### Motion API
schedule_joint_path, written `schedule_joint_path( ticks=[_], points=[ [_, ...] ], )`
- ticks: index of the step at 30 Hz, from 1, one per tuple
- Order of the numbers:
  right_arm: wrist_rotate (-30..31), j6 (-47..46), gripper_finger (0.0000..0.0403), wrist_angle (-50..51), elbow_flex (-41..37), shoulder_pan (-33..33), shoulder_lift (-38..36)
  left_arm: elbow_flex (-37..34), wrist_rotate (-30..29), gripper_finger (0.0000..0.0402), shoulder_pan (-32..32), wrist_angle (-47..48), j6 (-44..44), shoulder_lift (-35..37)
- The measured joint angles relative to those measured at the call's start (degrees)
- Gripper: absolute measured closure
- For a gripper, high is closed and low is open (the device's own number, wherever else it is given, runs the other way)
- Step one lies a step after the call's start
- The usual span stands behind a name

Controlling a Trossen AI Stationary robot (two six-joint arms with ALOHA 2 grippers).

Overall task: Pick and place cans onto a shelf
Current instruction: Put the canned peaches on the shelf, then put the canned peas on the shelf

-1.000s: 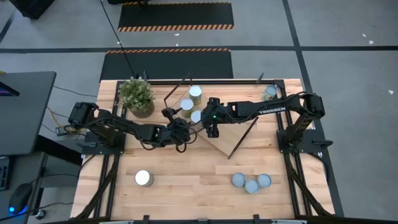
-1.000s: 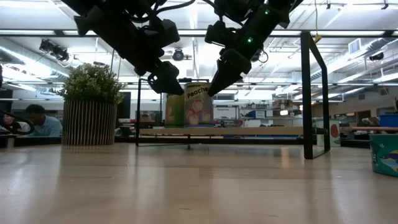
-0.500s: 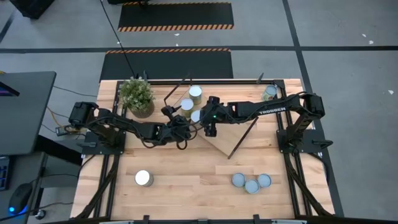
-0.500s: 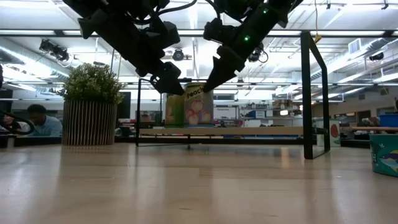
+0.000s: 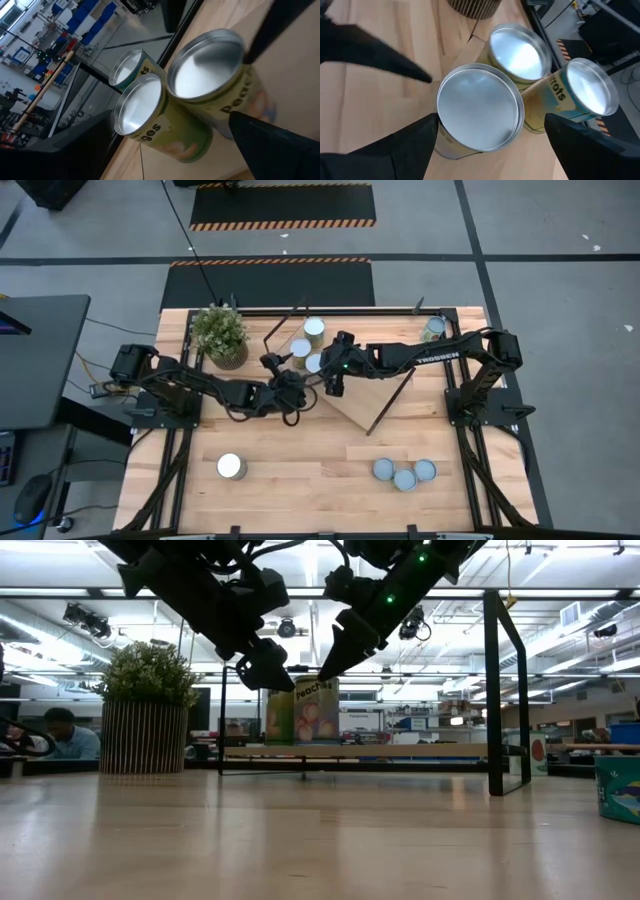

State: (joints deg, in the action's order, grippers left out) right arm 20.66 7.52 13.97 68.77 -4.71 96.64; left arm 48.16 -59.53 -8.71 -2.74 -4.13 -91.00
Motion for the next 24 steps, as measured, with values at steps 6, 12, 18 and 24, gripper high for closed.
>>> schedule_joint_path(
  ticks=[6,12,18,24],
  points=[
    [-1.6,1.2,0.0030,0.9,0.0,0.2,-0.3,0.0,0.9,0.0002,-1.7,0.7,4.2,0.6],
    [0.4,2.8,0.0030,4.1,0.0,2.6,-6.2,6.1,11.8,0.0002,-2.4,17.2,13.7,3.7],
    [0.3,0.0,0.0030,6.9,-0.4,6.7,-11.9,13.4,25.0,0.0002,-5.4,35.4,25.8,4.2],
    [0.9,0.2,0.0030,4.8,-5.5,12.4,-16.8,19.1,40.9,0.0002,-11.0,41.6,32.5,4.2]
  ],
)
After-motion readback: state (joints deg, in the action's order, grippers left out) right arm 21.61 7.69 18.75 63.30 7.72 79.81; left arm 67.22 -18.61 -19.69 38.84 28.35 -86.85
